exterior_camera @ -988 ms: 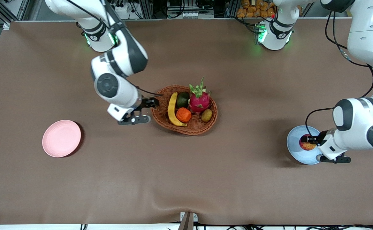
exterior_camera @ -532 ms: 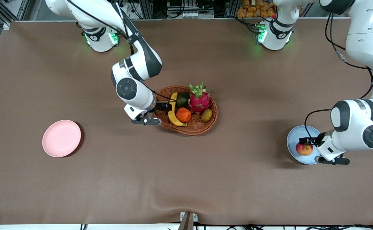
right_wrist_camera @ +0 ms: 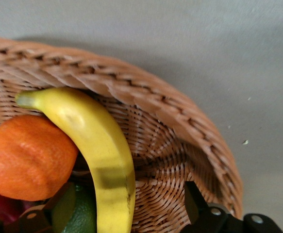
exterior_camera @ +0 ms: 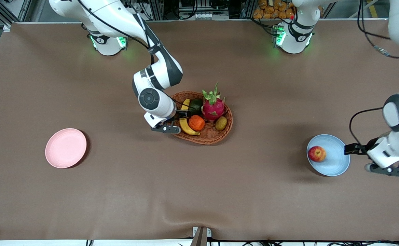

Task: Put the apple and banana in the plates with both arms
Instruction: 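Release the apple on the blue plate while the right gripper lowers to the banana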

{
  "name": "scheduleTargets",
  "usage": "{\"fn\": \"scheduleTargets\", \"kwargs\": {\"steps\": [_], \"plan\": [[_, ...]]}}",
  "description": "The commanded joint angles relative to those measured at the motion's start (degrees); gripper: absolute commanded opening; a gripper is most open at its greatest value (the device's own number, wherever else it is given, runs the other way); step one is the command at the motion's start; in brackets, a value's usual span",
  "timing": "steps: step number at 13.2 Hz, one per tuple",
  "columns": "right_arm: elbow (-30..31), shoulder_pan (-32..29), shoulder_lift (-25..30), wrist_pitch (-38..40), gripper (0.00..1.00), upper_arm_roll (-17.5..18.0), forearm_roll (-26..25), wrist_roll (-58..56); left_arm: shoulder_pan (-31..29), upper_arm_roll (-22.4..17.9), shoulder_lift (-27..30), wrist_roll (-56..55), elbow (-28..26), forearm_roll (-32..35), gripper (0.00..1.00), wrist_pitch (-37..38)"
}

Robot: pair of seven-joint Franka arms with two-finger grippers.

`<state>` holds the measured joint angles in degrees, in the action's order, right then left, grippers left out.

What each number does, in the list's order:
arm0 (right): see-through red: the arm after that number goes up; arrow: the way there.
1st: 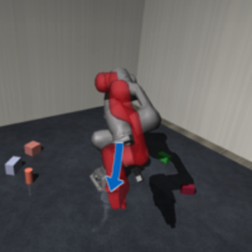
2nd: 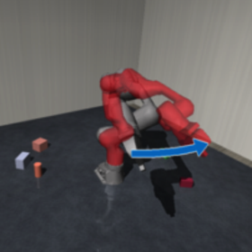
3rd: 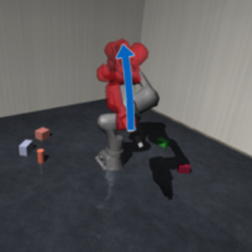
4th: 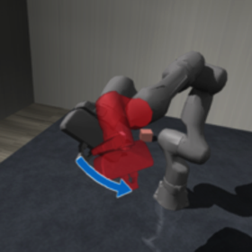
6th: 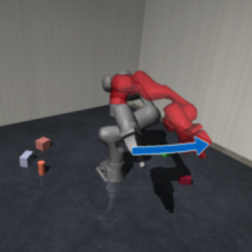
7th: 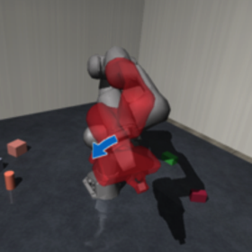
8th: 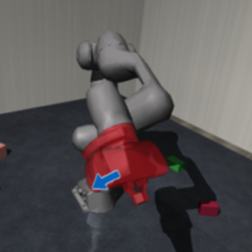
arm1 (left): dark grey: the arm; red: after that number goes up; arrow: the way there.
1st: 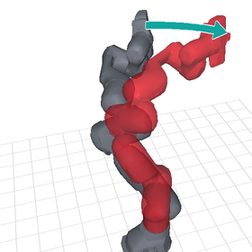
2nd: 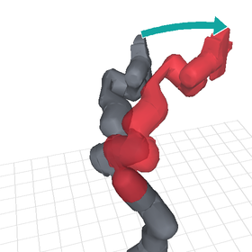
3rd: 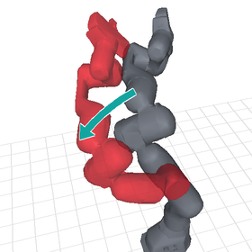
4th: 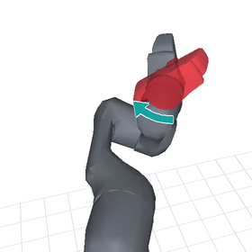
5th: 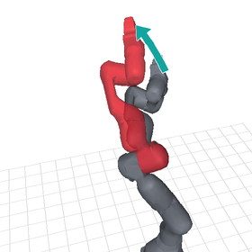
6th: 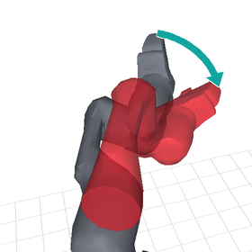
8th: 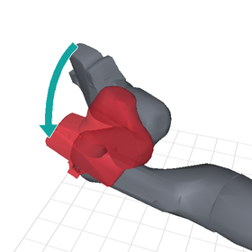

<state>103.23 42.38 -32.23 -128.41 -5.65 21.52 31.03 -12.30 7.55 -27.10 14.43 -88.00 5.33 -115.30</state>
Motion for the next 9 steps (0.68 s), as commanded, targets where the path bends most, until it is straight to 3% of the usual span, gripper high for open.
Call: {"fn": "scheduleTargets", "kwargs": {"steps": [1,4,6,9], "plan": [[0.0,1.0,-0.4,-0.4,0.91,-0.7,1.3,0.8,-0.2,1.1,8.4,0.7,-1.3,0.2,1.00,6.3],[0.0,1.1,-1.3,-0.7,0.89,-0.6,1.4,0.9,-0.1,3.4,14.7,-5.6,-0.5,-0.5,1.00,13.0],[-0.2,1.5,-1.8,-0.7,0.66,-0.6,2.4,0.9,0.0,4.8,18.3,-11.9,-0.5,-0.7,1.00,16.8],[-0.4,1.5,-2.0,-0.8,0.61,-0.6,4.3,0.9,0.0,6.4,22.9,-17.4,-0.5,-0.8,1.00,21.2]]}}
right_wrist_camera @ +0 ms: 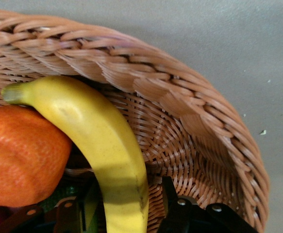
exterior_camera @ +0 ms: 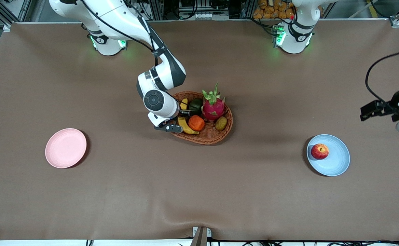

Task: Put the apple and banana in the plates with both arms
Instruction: 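Close the right gripper on the yellow banana while the left gripper withdraws, then lift the banana with the right gripper and carry it to the pink plate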

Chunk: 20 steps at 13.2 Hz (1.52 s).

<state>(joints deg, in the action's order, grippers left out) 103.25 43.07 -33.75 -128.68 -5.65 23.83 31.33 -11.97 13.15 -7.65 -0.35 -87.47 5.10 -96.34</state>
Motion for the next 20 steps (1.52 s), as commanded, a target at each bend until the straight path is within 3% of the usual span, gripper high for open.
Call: {"fn": "scheduleTargets", "kwargs": {"steps": [1,4,5,7,9,10,13,16,20], "plan": [[-0.4,0.8,-0.6,-0.8,0.62,-0.6,2.5,0.6,-0.3,1.7,5.3,-3.5,-1.0,-0.6,1.00,3.4],[-0.4,1.3,-1.9,-3.0,0.62,-0.6,3.1,0.6,-0.2,2.4,7.9,-6.7,-1.3,-4.5,1.00,5.5],[-0.3,1.6,-2.0,-3.8,0.62,-0.6,3.1,0.6,2.0,0.5,8.1,-6.4,-1.4,-4.7,1.00,5.7],[-0.2,1.6,-2.6,-4.1,0.60,-0.7,3.1,0.6,11.0,-9.1,9.1,-6.4,-1.5,-4.7,1.00,7.9],[-0.2,1.5,-2.1,-3.8,0.12,-0.7,3.0,0.7,13.7,-11.3,10.0,-6.4,-1.7,-4.7,1.00,8.4],[-0.2,1.3,-1.2,-3.3,0.00,-0.7,3.0,1.9,13.6,-10.9,10.3,-6.7,-1.8,-4.7,1.00,8.5],[-1.2,0.6,4.1,2.1,0.00,-1.7,2.2,3.1,13.3,-10.8,10.2,-6.0,-1.7,-4.7,1.00,8.6],[-4.4,0.3,7.9,11.1,0.00,-7.1,0.8,2.8,13.9,-10.7,9.9,-6.5,-2.8,-4.7,1.00,9.8],[-4.2,0.3,12.9,16.7,0.00,-14.2,-9.1,2.6,13.9,-8.0,9.5,-9.2,-2.0,-4.7,1.00,9.7]]}}
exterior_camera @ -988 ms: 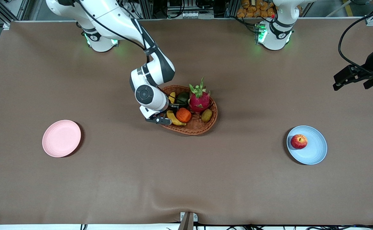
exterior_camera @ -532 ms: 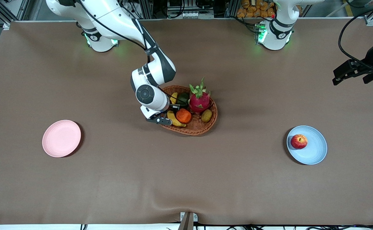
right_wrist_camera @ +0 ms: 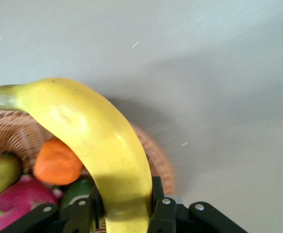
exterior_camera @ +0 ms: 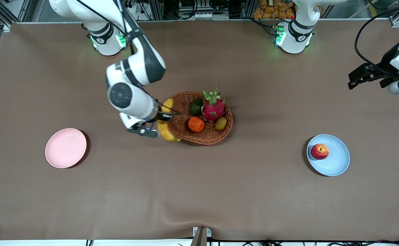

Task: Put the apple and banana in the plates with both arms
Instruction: 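Lift the banana with the right gripper and carry it to the pink plate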

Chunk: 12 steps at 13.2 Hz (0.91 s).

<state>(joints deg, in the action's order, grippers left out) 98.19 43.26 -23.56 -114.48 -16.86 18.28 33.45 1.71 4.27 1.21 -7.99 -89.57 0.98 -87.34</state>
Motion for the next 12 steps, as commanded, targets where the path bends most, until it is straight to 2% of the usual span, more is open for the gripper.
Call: {"fn": "scheduleTargets", "kwargs": {"steps": [1,3,7,9,12], "plan": [[1.0,0.0,3.7,4.4,0.00,-5.7,-4.5,-1.0,0.0,1.7,0.7,-1.9,0.1,-0.5,1.00,0.7],[1.2,0.1,4.3,7.9,0.00,-11.4,-4.7,-8.2,0.0,2.1,0.8,-4.0,-0.3,-0.6,1.00,0.9],[4.7,-1.6,3.7,8.1,0.00,-22.5,-4.7,-23.5,-0.2,2.2,0.5,-4.2,-0.1,-0.7,1.00,0.4],[4.6,-7.4,2.8,8.1,0.00,-22.9,-4.8,-28.9,0.0,2.2,0.5,-4.3,-0.1,-1.5,1.00,0.2],[4.4,-14.9,-2.0,7.1,0.00,-22.7,-4.6,-37.2,0.0,2.3,0.9,-4.4,-0.2,-1.6,1.00,0.7]]}}
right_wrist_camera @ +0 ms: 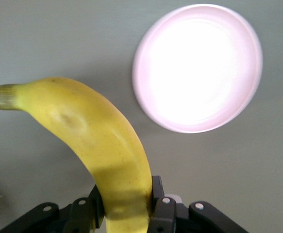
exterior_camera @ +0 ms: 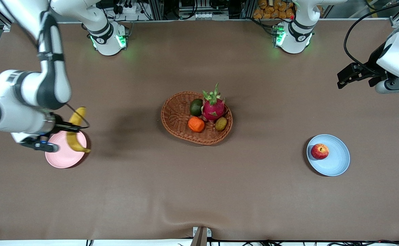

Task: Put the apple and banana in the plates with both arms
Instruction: 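Lift the banana with the right gripper and carry it to the pink plate, then lower the banana onto the pink plate and open the right gripper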

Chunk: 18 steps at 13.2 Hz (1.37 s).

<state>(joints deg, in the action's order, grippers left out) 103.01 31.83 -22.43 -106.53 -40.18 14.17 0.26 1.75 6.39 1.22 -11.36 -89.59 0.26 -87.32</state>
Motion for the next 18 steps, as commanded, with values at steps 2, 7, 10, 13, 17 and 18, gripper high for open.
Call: {"fn": "scheduleTargets", "kwargs": {"steps": [2,7,10,13,17,18], "plan": [[-0.6,-6.6,-7.2,-4.3,0.00,0.7,-0.1,-7.5,-0.2,0.8,1.6,-1.8,0.0,-0.9,1.00,2.2],[-1.3,-13.0,-13.4,-11.9,0.00,6.5,1.6,-9.8,-0.5,0.9,2.1,-3.2,0.0,-1.0,1.00,2.2],[-2.4,-17.6,-14.6,-15.1,0.06,11.0,1.6,-9.8,-0.9,0.6,2.0,-3.3,-0.4,-0.9,1.00,2.2],[-4.2,-17.7,-13.7,-14.3,1.00,11.2,1.5,-9.5,-1.1,0.5,2.2,-3.3,-0.5,-0.9,1.00,2.4],[-12.4,-17.6,-8.5,-4.3,1.00,10.7,0.9,-9.7,-1.8,0.4,2.1,-3.3,-0.5,-0.9,1.00,2.2],[-15.4,-17.6,-7.5,0.0,1.00,10.6,0.8,-9.7,-2.1,0.4,2.0,-3.3,-0.5,-0.9,1.00,2.2]]}}
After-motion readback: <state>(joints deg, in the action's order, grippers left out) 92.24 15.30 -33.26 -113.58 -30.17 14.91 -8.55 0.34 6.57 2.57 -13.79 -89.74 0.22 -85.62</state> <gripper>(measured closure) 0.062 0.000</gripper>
